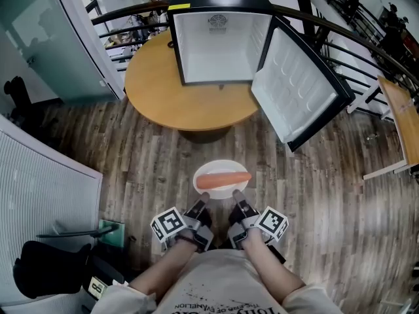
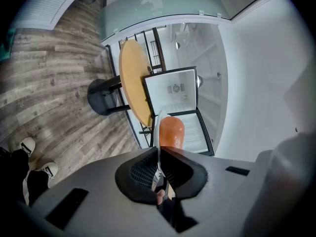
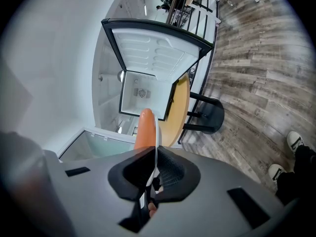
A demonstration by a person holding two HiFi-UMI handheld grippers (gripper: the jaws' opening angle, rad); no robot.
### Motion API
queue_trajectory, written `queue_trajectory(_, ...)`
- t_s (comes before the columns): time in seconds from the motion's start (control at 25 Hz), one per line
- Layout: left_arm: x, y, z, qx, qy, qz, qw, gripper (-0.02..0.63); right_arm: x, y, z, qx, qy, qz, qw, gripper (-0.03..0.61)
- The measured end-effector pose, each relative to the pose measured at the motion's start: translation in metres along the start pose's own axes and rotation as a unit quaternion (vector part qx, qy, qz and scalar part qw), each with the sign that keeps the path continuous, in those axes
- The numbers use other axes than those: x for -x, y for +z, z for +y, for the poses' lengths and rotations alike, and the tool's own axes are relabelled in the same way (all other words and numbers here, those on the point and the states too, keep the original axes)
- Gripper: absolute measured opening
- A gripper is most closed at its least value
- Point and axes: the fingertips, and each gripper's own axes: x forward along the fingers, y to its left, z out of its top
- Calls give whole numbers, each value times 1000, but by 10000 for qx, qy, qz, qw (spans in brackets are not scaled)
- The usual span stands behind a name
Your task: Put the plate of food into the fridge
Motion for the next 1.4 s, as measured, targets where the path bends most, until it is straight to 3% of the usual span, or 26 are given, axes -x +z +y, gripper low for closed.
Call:
queue_trajectory(0.44,19,34,6,-1,-54,167,9998,32,-22,-30,10,-53,13,-182,9998,32)
queue_trajectory(0.8,0,59,10,19,-48,131,9999,32,-52,-21,9,-72,-2,-144,9999,32)
queue_trajectory(1.04,-45,87,8,56,-32,64,10000,32,-97,13,8,-48,22,-56,10000,32)
queue_trajectory(1.4,-143,133,-12,66,-9,1,10000,32,-171,97,11,-40,-19,51,10000,32)
